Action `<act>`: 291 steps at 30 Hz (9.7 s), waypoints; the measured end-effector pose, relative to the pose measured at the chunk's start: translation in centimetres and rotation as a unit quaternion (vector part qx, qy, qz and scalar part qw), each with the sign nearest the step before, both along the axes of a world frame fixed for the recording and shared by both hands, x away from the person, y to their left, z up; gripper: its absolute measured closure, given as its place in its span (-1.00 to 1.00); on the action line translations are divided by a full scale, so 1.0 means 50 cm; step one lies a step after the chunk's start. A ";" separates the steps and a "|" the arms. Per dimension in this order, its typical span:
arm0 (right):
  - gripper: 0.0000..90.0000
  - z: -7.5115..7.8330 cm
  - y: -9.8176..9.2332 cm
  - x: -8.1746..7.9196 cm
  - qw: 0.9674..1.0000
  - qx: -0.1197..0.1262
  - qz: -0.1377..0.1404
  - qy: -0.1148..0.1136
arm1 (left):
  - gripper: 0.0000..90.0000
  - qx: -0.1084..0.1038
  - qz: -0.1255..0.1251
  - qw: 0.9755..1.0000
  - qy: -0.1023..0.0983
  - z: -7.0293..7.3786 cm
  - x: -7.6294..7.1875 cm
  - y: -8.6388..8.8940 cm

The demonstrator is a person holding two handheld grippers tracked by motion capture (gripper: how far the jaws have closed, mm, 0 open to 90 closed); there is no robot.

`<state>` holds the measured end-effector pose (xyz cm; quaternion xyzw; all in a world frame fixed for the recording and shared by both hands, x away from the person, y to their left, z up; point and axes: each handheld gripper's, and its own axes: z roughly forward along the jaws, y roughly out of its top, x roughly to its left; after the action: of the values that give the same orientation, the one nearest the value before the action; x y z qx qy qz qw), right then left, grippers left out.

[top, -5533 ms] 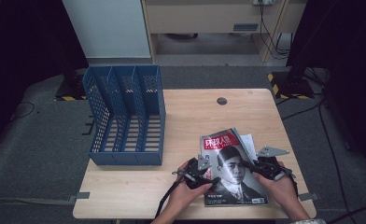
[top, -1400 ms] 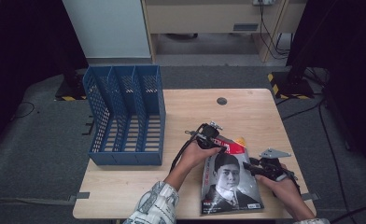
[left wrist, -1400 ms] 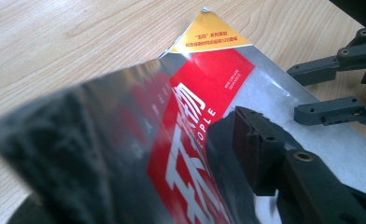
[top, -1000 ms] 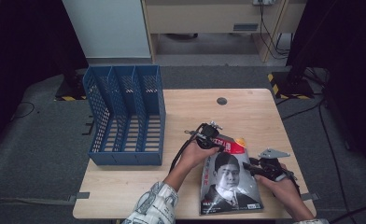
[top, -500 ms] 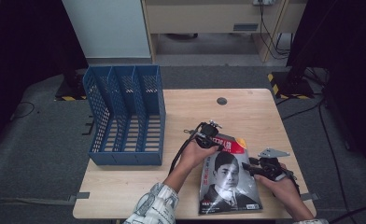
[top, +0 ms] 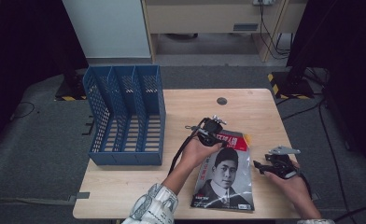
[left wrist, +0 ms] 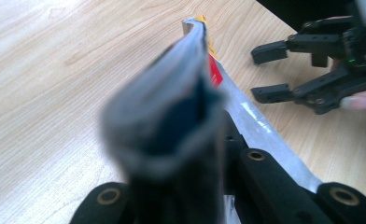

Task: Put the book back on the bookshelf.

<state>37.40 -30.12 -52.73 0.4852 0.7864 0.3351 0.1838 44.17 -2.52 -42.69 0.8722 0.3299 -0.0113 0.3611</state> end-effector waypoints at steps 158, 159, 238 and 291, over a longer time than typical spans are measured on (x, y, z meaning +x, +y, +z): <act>-0.44 -0.020 0.031 0.000 0.999 0.001 0.028 -0.033 | 0.92 -0.164 0.125 0.978 -0.034 0.394 -0.032 0.315; -0.44 -0.020 0.031 0.000 0.999 0.001 0.028 -0.032 | 0.92 -0.165 0.127 0.978 -0.035 0.395 -0.032 0.320; -0.44 -0.020 0.034 -0.002 0.999 0.003 0.027 -0.029 | 0.92 -0.187 0.286 0.938 -0.061 0.396 -0.079 0.680; -0.44 -0.021 0.035 -0.001 0.999 0.001 0.029 -0.034 | 0.92 -0.165 0.362 0.913 -0.090 0.411 -0.115 0.810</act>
<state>37.37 -28.38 -53.78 0.4508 0.7930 0.3573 0.2009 38.43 38.00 -22.17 0.6183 0.5823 0.1444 0.5078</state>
